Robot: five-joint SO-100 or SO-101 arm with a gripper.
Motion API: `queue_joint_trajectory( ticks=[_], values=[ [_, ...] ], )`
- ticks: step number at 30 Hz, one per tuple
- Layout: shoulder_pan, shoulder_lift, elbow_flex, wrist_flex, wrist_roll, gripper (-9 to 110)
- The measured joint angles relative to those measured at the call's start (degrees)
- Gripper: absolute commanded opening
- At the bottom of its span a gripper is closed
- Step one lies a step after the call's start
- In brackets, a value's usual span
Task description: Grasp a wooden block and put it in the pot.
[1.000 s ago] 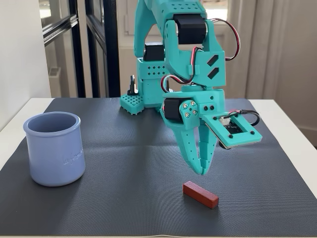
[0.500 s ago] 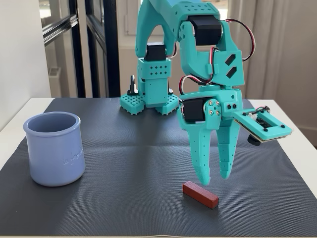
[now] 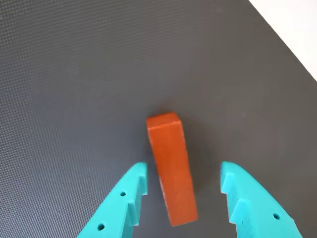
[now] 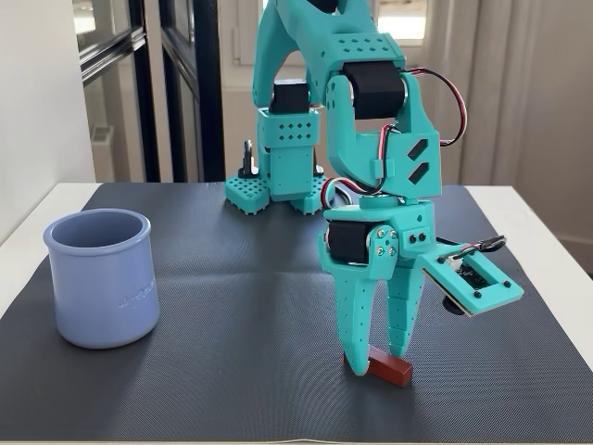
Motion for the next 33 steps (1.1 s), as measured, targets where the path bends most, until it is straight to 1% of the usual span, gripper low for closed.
queue_joint_trajectory(
  ticks=[10, 14, 20, 23, 27, 33],
  values=[
    [0.53, 0.00, 0.00, 0.00, -0.35, 16],
    [0.09, 0.00, 0.00, 0.00, -2.46, 16],
    [-0.09, 0.00, 0.00, 0.00, -2.99, 16],
    [-0.18, -0.44, 0.26, 0.00, -2.99, 11],
    [-0.26, -1.58, 0.62, -0.18, -2.99, 0],
    [-0.35, -1.93, 0.53, -1.76, -2.99, 0]
  ],
)
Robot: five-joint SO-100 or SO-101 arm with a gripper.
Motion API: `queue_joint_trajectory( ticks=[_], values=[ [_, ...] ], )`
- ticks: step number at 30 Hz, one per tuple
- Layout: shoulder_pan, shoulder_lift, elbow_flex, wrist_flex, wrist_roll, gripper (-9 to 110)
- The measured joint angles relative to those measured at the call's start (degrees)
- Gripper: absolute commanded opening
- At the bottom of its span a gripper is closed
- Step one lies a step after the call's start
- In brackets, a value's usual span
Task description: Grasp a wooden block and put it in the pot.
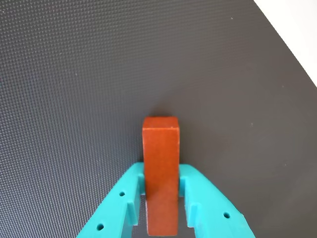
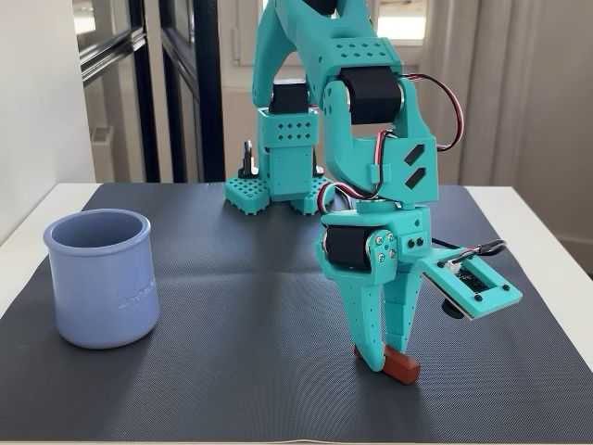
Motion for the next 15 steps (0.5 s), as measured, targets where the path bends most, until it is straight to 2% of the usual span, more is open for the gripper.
queue_joint_trajectory(
  ticks=[8, 15],
  values=[
    [-0.18, 1.85, 0.88, 0.09, -0.97, 0],
    [1.49, 14.59, 3.60, 0.26, -4.75, 0]
  ],
)
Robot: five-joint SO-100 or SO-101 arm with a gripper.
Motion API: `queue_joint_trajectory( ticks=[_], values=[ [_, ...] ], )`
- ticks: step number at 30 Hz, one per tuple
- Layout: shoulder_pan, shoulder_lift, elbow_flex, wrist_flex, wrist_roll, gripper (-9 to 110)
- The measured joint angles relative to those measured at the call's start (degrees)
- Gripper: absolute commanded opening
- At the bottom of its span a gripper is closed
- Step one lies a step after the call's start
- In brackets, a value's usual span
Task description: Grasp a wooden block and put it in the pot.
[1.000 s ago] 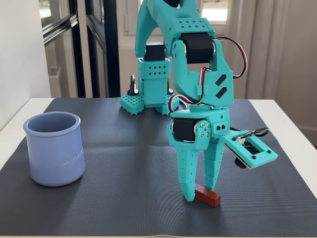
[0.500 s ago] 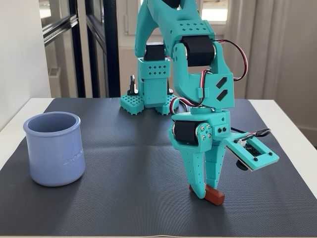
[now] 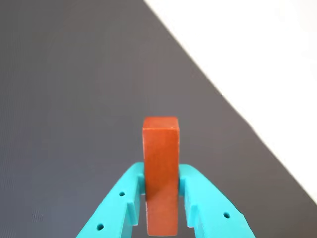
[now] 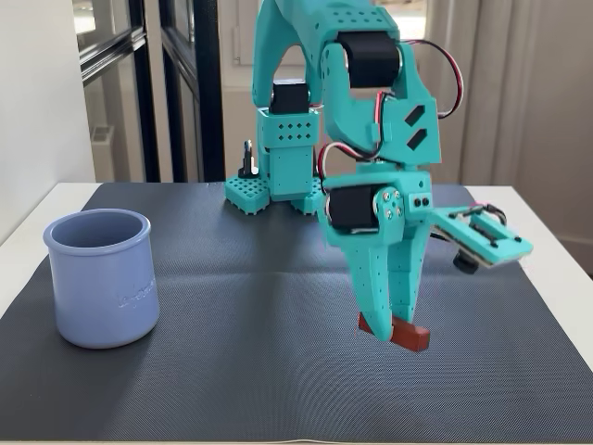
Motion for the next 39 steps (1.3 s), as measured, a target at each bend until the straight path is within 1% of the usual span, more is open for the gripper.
queue_joint_trajectory(
  ticks=[9, 19, 25, 31, 39],
  values=[
    [9.32, 17.49, 11.34, 0.00, -3.87, 0],
    [23.38, 32.70, 20.48, 0.00, -10.46, 0],
    [31.99, 35.42, 21.18, 0.00, -15.12, 0],
    [38.23, 35.42, 23.12, 0.00, -19.07, 0],
    [40.08, 35.42, 25.22, 0.00, -21.18, 0]
  ],
)
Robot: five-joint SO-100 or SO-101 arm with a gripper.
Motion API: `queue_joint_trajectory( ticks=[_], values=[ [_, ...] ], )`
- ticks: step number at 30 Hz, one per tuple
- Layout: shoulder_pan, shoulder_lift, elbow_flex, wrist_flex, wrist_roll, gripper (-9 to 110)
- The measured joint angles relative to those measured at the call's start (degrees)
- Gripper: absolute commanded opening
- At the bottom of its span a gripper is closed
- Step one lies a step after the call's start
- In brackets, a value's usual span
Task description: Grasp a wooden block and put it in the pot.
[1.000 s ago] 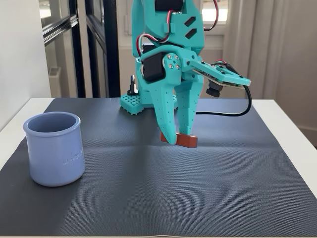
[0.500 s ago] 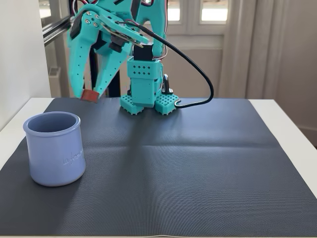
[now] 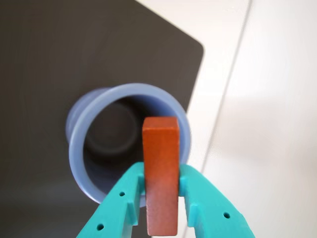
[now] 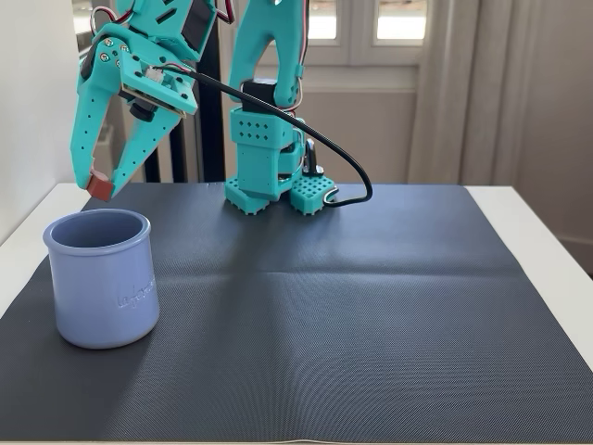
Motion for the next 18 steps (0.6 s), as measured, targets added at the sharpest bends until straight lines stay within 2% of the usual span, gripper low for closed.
queue_joint_trajectory(
  ticks=[6, 12, 14, 17, 18],
  values=[
    [0.00, 0.00, 0.09, 0.00, 0.00, 1],
    [0.00, 0.00, 0.09, 0.00, -1.41, 11],
    [0.00, 0.00, 0.09, 0.00, -1.93, 10],
    [0.00, 0.00, 0.09, 0.00, -1.93, 0],
    [0.00, 0.00, 0.09, 0.00, -1.93, 0]
  ],
)
